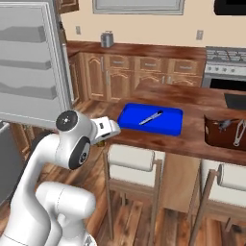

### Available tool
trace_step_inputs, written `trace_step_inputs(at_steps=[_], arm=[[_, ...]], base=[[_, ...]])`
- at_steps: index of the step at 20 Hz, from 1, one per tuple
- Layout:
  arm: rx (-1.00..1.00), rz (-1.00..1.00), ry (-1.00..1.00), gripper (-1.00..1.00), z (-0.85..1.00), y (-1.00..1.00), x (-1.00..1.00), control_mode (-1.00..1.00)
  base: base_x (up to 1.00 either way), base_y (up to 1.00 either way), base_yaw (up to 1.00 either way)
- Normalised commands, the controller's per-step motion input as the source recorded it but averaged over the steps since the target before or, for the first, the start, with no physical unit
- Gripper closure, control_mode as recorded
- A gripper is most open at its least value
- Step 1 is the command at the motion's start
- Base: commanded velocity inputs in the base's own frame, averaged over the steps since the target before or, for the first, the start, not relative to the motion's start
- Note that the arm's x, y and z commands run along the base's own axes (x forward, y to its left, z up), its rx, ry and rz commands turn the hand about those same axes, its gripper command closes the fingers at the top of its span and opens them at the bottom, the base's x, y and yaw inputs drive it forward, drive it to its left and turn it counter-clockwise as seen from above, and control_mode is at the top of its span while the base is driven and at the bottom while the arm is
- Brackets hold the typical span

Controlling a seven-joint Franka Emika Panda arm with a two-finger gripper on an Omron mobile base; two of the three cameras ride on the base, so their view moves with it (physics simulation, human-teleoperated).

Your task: Gather the onion and sweet potato from the fridge and place them on a tray on the dining counter. Then gather the chicken drumstick and fish from the fridge and place them on the other tray.

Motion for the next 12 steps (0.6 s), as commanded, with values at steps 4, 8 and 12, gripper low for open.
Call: trace_step_inputs(at_steps=[4,8,12], arm=[[0.00,0.00,0.00,1.00,0.00,0.00,0.00,1.00],[0.00,0.00,0.00,1.00,0.00,0.00,0.00,1.00],[0.00,0.00,0.00,1.00,0.00,0.00,0.00,1.00]], base=[[0.35,-0.29,-0.13],[0.27,-0.25,-0.13],[0.25,-0.18,-0.12]])
